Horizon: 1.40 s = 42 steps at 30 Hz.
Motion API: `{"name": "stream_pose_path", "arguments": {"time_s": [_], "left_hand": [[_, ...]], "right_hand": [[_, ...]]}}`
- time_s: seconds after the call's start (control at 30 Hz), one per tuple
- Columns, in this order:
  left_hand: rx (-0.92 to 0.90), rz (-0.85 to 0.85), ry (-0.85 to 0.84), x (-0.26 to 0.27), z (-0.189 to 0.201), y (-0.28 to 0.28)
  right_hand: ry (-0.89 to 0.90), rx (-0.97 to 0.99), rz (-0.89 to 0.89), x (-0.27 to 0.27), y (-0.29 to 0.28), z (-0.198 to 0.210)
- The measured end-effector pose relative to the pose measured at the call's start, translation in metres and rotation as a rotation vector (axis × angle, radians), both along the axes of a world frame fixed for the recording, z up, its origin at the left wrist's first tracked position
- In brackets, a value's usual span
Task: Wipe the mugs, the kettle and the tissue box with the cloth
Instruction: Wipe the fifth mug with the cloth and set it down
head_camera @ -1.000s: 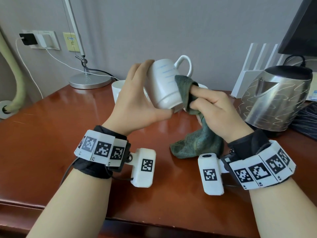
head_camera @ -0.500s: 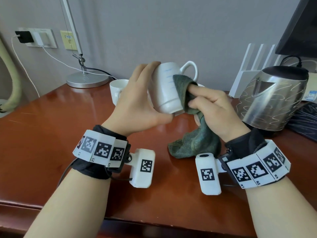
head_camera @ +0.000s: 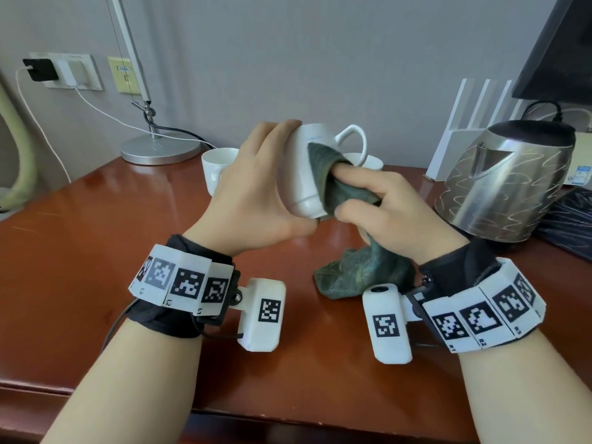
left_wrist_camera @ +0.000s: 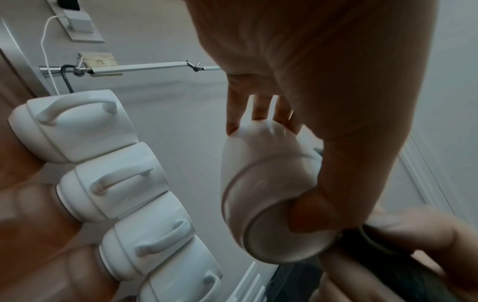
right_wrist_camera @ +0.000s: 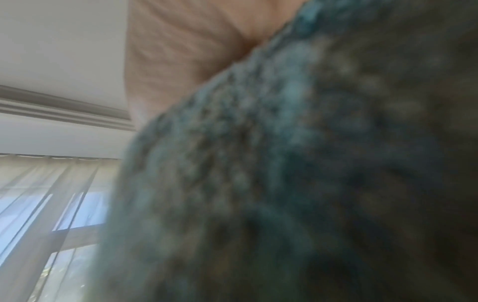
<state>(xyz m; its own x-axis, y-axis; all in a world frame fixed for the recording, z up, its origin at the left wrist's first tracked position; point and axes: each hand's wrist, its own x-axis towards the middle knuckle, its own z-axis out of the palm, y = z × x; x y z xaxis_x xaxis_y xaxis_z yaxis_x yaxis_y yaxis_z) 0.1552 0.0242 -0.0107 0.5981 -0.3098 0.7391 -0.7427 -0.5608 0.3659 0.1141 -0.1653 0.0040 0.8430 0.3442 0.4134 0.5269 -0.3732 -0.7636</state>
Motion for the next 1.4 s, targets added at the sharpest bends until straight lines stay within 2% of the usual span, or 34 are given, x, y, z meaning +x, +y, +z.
{"name": "stream_pose_path", "arguments": {"time_s": [0.13,0.33,0.47,0.6,0.77,0.9,1.03,1.23,1.4], "left_hand": [[0.005,-0.006,0.034,0.0,0.001,0.002],[-0.032,0.004,0.029,-0.003,0.003,0.001],[-0.02,0.03,0.019,-0.006,0.005,0.001],[-0.036,0.017,0.035,-0.006,0.005,0.002],[-0.043,0.06,0.004,-0.003,0.004,0.003],[0.019,0.094,-0.007,-0.007,0.003,-0.001],[0.019,0.094,-0.029,-0.008,0.003,-0.001],[-0.012,0.118,-0.024,-0.004,0.003,0.005],[-0.065,0.061,-0.013,-0.004,0.002,0.003]], "right_hand": [[0.016,-0.077,0.012,0.001,-0.001,-0.002],[-0.128,0.061,-0.139,0.006,-0.005,-0.003],[-0.04,-0.004,-0.056,0.002,0.005,-0.003],[-0.054,-0.068,-0.005,-0.001,0.002,-0.002],[-0.153,0.033,-0.129,0.006,-0.003,-0.003],[-0.076,-0.05,-0.129,0.005,0.002,-0.002],[0.007,0.021,-0.079,0.006,0.006,0.001],[0.034,0.029,-0.019,0.0,0.01,-0.001],[0.011,0.069,-0.025,0.002,0.006,-0.001]]}}
